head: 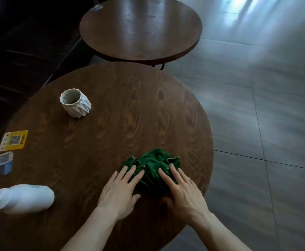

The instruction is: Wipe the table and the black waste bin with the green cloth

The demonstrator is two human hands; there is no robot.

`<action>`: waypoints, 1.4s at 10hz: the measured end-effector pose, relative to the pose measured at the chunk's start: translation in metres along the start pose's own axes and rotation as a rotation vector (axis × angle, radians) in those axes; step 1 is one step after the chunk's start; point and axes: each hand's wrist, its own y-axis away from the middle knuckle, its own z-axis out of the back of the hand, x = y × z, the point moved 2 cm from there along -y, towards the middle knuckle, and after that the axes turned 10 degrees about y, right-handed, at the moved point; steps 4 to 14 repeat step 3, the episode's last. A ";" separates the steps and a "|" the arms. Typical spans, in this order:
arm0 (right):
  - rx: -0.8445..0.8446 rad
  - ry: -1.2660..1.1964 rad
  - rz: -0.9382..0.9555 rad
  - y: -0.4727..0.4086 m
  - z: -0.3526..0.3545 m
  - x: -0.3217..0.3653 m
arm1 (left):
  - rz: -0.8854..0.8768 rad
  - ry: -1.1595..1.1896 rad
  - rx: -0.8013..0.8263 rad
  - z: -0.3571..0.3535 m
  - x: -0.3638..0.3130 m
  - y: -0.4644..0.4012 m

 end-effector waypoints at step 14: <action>-0.020 0.020 -0.162 0.057 0.074 0.026 | 0.020 0.033 -0.010 0.078 -0.006 0.056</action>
